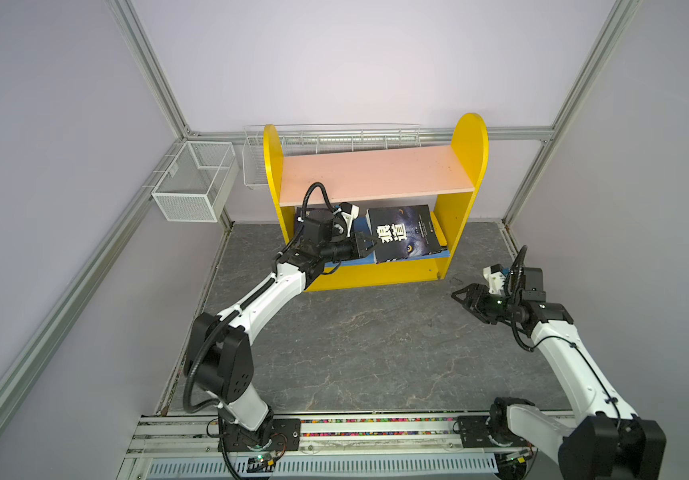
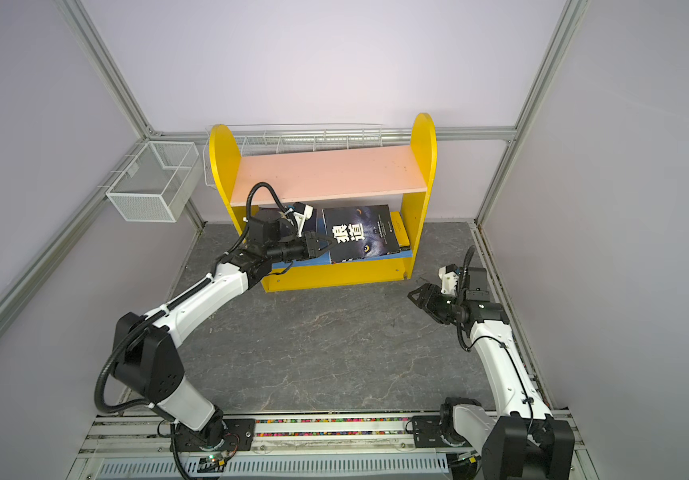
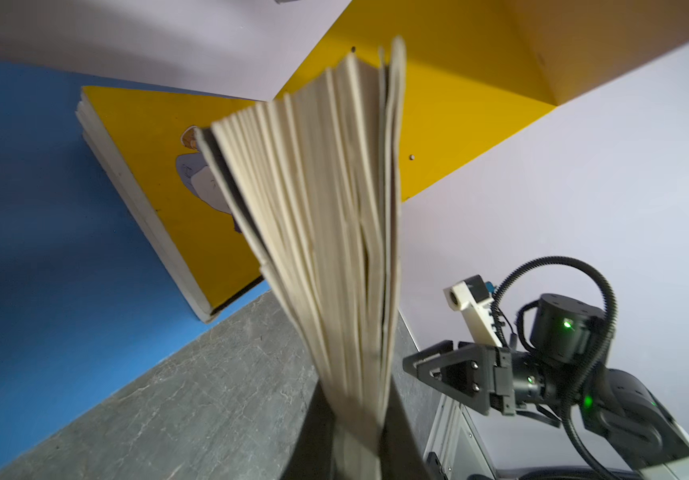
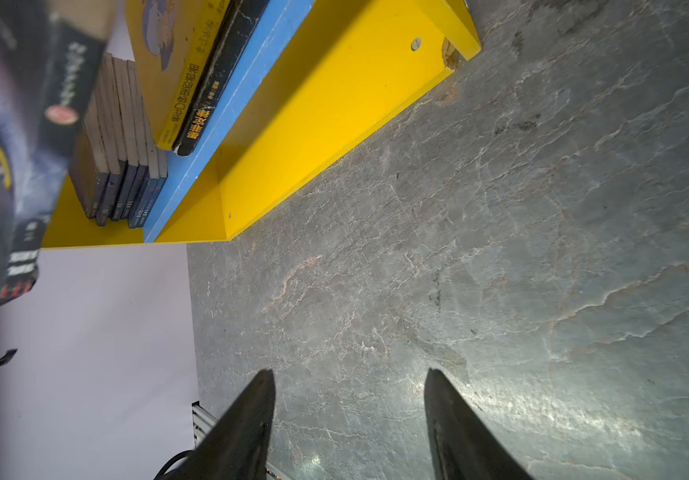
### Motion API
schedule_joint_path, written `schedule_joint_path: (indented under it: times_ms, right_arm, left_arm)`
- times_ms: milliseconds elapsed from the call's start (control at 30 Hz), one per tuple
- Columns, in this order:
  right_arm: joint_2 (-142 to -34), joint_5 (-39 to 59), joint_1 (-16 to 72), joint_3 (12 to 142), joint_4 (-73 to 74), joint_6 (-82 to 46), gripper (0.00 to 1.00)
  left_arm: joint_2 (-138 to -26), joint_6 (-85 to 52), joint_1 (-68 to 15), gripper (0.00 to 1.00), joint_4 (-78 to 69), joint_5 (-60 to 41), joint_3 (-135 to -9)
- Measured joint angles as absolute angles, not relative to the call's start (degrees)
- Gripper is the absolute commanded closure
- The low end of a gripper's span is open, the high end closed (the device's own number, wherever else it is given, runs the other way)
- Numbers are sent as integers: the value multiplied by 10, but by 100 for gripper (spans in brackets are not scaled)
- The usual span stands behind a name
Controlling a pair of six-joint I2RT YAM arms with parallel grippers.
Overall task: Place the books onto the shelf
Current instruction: 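Carry the dark book onto the shelf with the left gripper while right withdraws, then lay the dark book onto the yellow book while right gripper returns to it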
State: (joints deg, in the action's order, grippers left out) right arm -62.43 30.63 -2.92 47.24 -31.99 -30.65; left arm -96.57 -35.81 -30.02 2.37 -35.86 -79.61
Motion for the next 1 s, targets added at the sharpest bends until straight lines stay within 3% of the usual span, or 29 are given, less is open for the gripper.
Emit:
schedule_joint_path:
  times_ms: [600, 1000]
  right_arm:
    - [-615, 297, -29, 462, -324, -304, 40]
    - [-615, 302, -29, 456, -322, -300, 40]
  left_arm:
    - [-1116, -375, -337, 100, 18, -375, -966]
    - [-1139, -388, -326, 100, -2, -350, -956]
